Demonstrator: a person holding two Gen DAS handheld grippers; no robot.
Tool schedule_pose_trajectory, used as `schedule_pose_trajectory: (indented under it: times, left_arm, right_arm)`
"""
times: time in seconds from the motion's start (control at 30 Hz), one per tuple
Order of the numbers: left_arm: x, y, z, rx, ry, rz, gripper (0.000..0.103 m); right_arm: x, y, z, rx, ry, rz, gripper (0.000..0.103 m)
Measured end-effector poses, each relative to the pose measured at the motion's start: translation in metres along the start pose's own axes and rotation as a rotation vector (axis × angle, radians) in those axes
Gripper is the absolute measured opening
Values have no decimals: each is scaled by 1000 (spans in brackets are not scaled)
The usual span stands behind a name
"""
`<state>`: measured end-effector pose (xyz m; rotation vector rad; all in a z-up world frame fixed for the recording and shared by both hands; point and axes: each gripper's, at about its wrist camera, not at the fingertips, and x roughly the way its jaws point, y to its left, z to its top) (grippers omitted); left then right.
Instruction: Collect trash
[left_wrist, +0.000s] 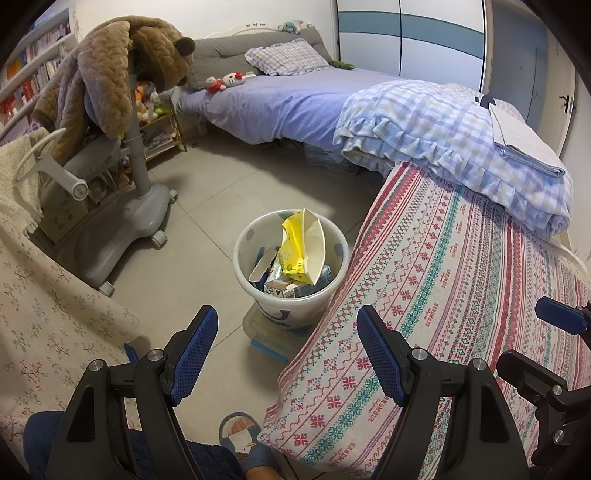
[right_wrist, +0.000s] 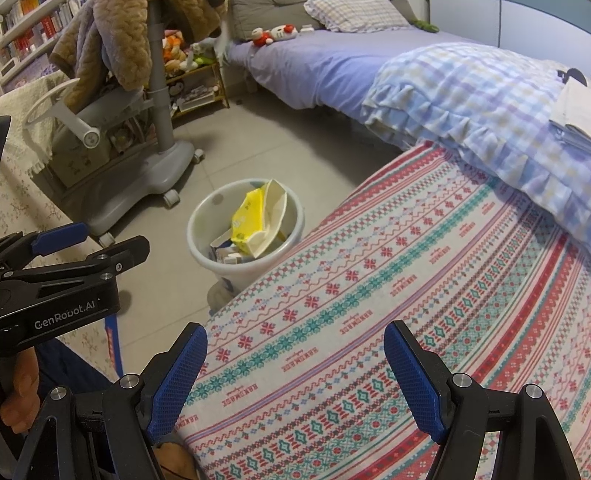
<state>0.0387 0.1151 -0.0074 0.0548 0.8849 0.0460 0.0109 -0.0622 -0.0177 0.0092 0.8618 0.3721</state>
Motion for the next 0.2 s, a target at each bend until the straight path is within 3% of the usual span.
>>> schedule_pose_trajectory:
  times: [0.2]
  left_arm:
    - [1,0,-1,0,2,-3,80]
  right_arm:
    - [1,0,-1,-4,3,-1,83]
